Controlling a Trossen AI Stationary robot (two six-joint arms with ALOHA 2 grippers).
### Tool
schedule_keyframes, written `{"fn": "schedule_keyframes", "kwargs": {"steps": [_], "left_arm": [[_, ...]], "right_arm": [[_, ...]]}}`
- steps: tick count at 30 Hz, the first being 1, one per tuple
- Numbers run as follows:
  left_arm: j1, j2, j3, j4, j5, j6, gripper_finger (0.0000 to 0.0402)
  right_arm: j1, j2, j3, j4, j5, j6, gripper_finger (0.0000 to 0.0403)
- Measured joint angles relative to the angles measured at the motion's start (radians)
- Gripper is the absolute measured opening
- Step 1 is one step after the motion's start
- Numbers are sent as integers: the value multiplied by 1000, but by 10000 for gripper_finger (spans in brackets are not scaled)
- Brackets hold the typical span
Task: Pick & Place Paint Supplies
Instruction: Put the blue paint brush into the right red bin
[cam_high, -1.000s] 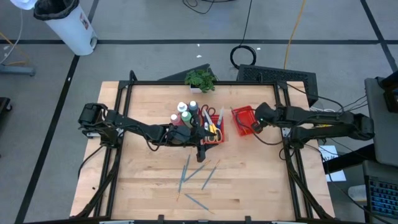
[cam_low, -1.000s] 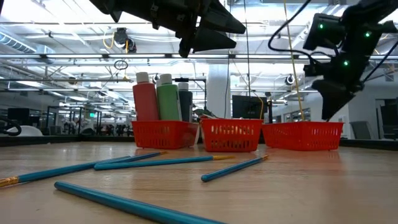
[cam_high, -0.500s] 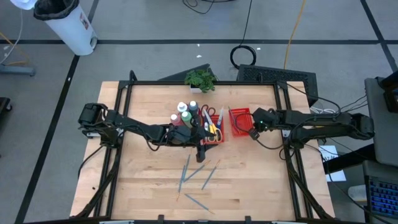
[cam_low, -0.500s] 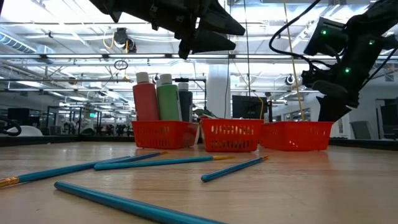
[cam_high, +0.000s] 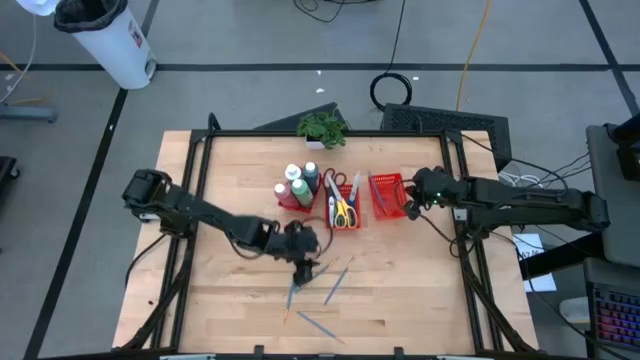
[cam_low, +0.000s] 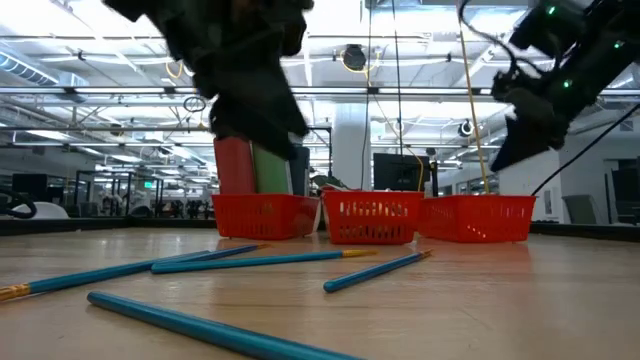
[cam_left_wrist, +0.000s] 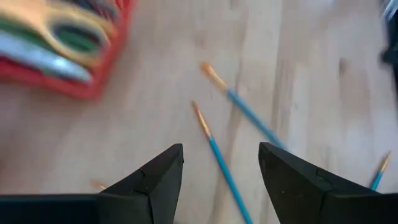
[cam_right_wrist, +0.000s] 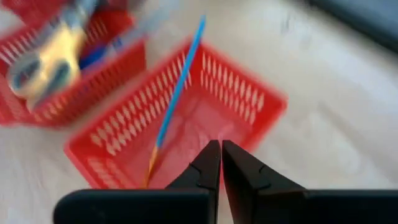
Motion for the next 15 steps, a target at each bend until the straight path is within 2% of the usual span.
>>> {"fn": "schedule_keyframes", "kwargs": {"steps": [4,9,11,15], "left_arm": [[-57,45,-1,50,-46,3,218],[-73,101,0,189,-202,49,218],[-67,141,0,267,-213,71,218],[-51,216,0,312,-226,119,218]], "right_arm": [[43,-57,0,75,82,-62,11],[84,-89,0,178,120,-103,11],[109,-89,0,213,119,-104,11],[172,-75,0,304,140,-122,11]]}}
